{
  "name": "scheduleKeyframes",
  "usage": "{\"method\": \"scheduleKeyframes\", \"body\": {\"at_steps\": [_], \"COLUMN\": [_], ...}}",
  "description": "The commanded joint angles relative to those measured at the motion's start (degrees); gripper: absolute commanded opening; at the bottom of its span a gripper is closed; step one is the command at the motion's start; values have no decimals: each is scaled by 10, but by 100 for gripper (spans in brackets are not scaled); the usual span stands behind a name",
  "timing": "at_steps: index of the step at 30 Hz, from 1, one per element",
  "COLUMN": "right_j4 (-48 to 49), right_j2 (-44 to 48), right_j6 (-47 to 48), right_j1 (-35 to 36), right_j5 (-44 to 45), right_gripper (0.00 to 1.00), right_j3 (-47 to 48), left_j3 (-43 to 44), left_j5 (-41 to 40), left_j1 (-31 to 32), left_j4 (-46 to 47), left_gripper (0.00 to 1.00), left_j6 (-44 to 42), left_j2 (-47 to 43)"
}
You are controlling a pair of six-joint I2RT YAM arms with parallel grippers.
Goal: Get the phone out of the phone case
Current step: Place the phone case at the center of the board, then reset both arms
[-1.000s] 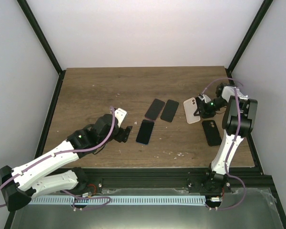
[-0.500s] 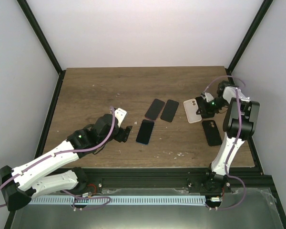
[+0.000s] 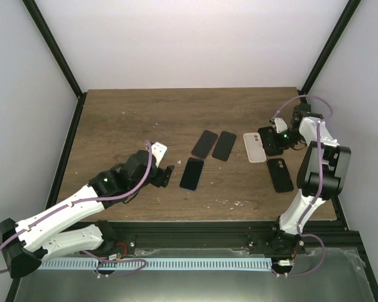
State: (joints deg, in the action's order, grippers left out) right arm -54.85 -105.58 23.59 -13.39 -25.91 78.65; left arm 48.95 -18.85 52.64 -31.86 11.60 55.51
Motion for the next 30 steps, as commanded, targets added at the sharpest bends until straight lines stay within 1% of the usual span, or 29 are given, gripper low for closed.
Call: {"method": "scheduleKeyframes", "body": {"at_steps": [1, 6, 9, 10, 14, 18, 19, 21, 22, 26, 29, 30], "right_j4": [1, 4, 41, 62, 204, 345, 377, 430, 452, 505, 563, 569], "right_j2": [76, 183, 271, 299, 409, 502, 521, 557, 573, 620, 652, 659], "right_j6": [18, 26, 17, 5, -88, -176, -196, -225, -233, -277, -302, -315], "right_j1": [-2, 9, 22, 24, 25, 25, 25, 25, 25, 25, 21, 18], "right_j5": [-47, -108, -140, -145, -143, -155, -146, -123, -114, -87, -68, -61], "right_gripper": [30, 30, 32, 35, 54, 67, 75, 98, 100, 100, 100, 100], "right_j3": [-24, -61, -86, -94, -145, -203, -218, -252, -272, -358, -434, -445], "left_j3": [3, 56, 73, 76, 77, 61, 54, 30, 14, -56, -74, -81], "left_j5": [-5, -11, -11, -10, -23, -34, -42, -62, -68, -86, -90, -95], "left_j1": [-3, -24, -57, -72, -121, -148, -156, -169, -175, -186, -187, -187], "left_j4": [-9, -70, -81, -81, -60, -37, -29, -6, 7, 64, 77, 81], "left_gripper": [85, 86, 86, 87, 89, 90, 91, 92, 92, 92, 91, 91], "left_j6": [-10, -22, -37, -43, -62, -63, -61, -53, -46, -33, -37, -39], "left_j2": [-2, 25, 25, 23, 1, -31, -40, -58, -68, -123, -163, -172]}}
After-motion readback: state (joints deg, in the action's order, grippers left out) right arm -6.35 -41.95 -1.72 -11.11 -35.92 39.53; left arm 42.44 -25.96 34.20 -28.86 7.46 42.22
